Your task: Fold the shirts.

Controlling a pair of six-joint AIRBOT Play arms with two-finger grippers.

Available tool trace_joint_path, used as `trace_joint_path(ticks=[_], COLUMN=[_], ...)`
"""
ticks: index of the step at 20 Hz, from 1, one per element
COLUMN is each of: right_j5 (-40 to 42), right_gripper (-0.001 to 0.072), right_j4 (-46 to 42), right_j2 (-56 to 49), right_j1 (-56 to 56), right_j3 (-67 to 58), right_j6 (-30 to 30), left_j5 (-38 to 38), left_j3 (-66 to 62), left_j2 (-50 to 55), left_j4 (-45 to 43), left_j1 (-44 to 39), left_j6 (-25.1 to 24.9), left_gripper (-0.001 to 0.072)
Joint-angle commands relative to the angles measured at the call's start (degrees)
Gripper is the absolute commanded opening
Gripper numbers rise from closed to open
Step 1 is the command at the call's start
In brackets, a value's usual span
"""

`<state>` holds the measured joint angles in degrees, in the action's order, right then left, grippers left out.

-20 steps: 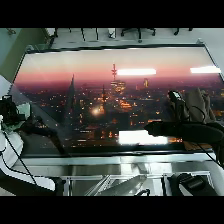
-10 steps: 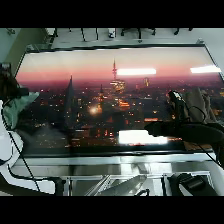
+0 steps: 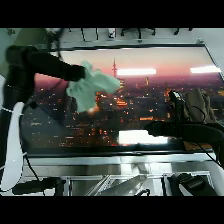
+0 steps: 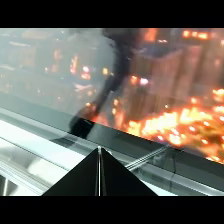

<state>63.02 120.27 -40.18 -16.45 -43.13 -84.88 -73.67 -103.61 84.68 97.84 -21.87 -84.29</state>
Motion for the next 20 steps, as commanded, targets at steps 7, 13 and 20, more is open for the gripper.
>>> trace_joint_path(ticks=[7,13,20], right_j5=[4.31,10.23,12.57], right_gripper=[0.0371,0.0441,0.0533], right_j4=[-0.37,5.90,6.05], right_j2=[-2.89,-16.94,-37.64], right_j1=[8.33,22.62,17.40], right_j3=[-4.92,-15.45,-15.17], right_j6=[-0.46,-12.52,-15.47], left_j5=[-3.45,-17.40,6.58], left_j3=[9.64,4.85,46.60], left_j2=[6.80,1.77,-9.60], left_j4=[7.76,8.41,20.72], left_j1=[-12.00,2.54,7.61], left_j6=[4.15,2.71,-3.50], left_gripper=[0.0702,0.0702,0.0702])
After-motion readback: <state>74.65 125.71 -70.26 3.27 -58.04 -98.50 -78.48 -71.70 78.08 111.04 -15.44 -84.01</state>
